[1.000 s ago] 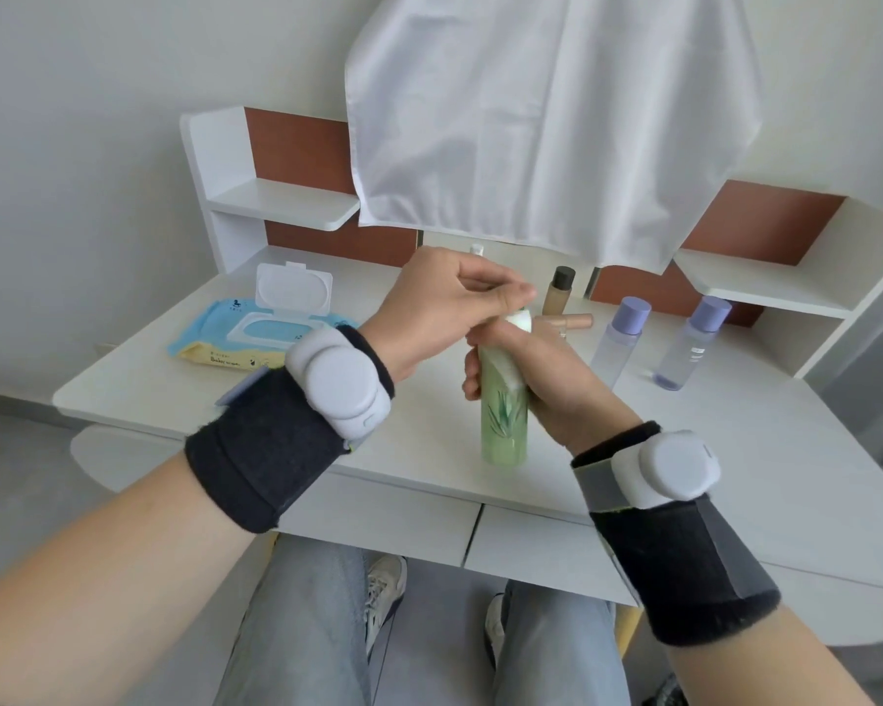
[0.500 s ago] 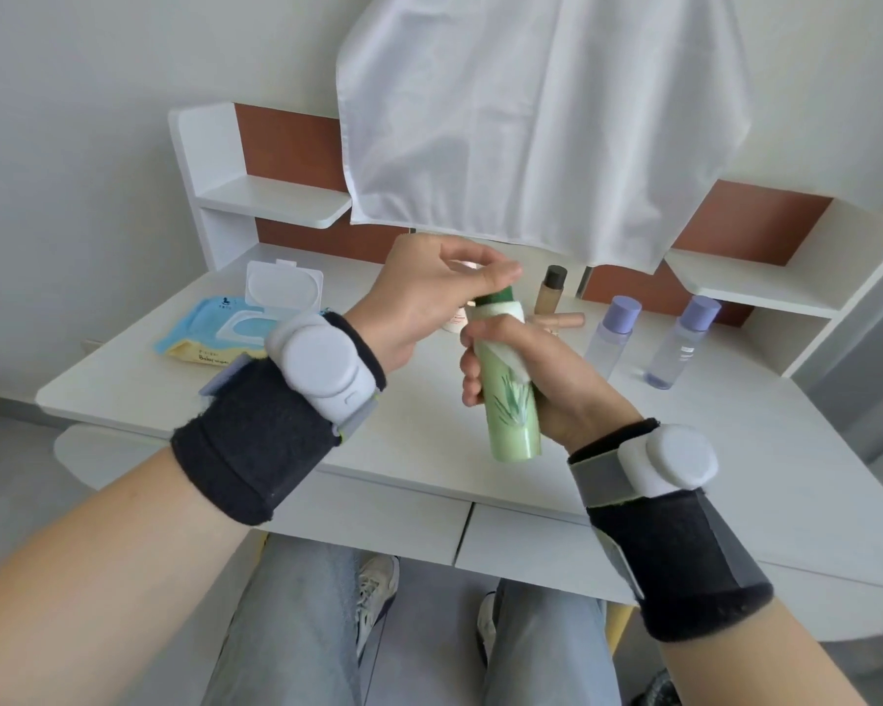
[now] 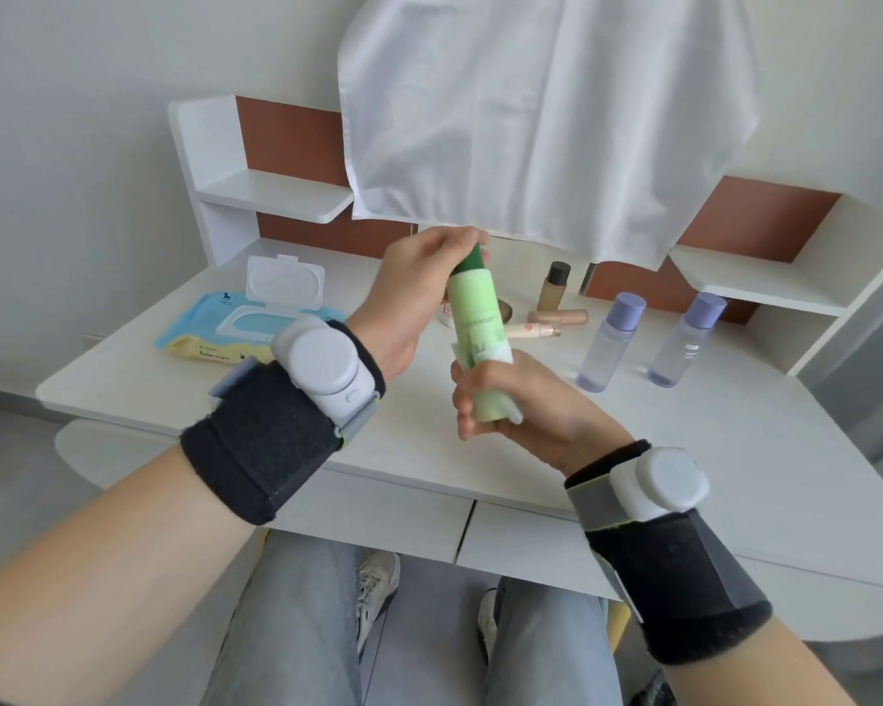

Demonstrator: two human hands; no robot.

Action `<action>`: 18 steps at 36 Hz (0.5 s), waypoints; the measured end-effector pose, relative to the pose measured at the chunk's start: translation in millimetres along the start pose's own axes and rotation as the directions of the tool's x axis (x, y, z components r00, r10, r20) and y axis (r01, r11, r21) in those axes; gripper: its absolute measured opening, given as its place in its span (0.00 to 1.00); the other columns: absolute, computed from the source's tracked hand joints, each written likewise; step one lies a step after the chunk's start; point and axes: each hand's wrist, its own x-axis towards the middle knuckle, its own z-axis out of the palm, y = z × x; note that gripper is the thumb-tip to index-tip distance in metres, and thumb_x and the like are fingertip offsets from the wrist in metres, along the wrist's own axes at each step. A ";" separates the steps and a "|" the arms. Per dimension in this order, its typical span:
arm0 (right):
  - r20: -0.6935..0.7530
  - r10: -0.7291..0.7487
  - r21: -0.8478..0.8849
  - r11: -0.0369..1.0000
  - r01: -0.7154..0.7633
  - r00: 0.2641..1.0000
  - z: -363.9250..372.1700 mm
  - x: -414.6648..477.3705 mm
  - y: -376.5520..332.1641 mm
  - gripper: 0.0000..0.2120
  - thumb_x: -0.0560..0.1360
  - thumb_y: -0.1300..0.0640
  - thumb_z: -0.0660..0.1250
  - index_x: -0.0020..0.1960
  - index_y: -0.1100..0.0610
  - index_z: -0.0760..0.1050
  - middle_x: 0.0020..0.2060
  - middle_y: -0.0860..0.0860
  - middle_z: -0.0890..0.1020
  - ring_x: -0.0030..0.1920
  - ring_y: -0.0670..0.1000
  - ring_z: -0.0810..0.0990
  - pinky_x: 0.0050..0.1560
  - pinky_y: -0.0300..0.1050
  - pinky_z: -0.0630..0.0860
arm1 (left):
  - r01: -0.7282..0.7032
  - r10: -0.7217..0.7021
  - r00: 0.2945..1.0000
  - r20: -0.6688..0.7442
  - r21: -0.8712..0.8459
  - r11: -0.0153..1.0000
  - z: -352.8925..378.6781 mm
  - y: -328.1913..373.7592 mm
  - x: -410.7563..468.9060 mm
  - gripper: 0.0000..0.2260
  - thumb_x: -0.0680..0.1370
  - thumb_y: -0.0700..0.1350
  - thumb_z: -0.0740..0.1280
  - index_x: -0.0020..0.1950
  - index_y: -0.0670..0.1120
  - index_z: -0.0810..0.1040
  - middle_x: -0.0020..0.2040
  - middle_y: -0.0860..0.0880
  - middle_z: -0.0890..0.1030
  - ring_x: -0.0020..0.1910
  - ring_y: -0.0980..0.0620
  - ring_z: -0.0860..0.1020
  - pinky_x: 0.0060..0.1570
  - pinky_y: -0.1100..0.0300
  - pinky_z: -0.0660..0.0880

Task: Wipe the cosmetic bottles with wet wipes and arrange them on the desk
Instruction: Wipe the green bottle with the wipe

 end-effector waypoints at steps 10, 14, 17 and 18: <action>-0.017 -0.002 0.046 0.999 0.003 1.000 11.1 7.2 -9.7 0.06 0.69 0.61 0.67 0.43 0.61 0.71 0.29 0.56 0.74 0.27 0.54 0.73 0.32 0.45 0.75 | 0.161 -0.108 0.970 0.219 -0.243 0.957 7.6 5.3 3.6 0.11 0.80 0.46 0.65 0.39 0.45 0.70 0.32 0.50 0.71 0.33 0.51 0.72 0.42 0.54 0.73; 0.230 -0.022 0.320 0.946 -0.054 0.973 6.3 10.2 -10.2 0.16 0.60 0.55 0.77 0.40 0.60 0.73 0.27 0.53 0.73 0.25 0.50 0.72 0.31 0.41 0.74 | 0.230 -0.074 0.883 0.463 -0.291 0.929 2.8 2.8 -1.6 0.04 0.82 0.42 0.60 0.48 0.45 0.72 0.33 0.51 0.69 0.39 0.50 0.71 0.48 0.57 0.76; 0.291 -0.052 0.361 0.931 -0.059 0.955 5.5 11.9 -4.4 0.17 0.58 0.51 0.79 0.38 0.58 0.76 0.26 0.52 0.74 0.24 0.49 0.73 0.30 0.40 0.73 | 0.235 -0.061 0.828 0.557 -0.246 0.940 -1.6 1.4 -3.9 0.05 0.81 0.41 0.58 0.55 0.44 0.71 0.35 0.51 0.73 0.40 0.50 0.75 0.54 0.53 0.74; 0.288 -0.046 0.347 0.936 -0.059 0.957 6.5 11.9 -4.5 0.16 0.59 0.52 0.78 0.38 0.58 0.76 0.26 0.52 0.74 0.24 0.49 0.73 0.30 0.41 0.73 | 0.243 -0.067 0.826 0.560 -0.246 0.938 -2.9 0.4 -4.5 0.06 0.81 0.40 0.58 0.57 0.44 0.70 0.36 0.50 0.73 0.40 0.50 0.75 0.56 0.51 0.73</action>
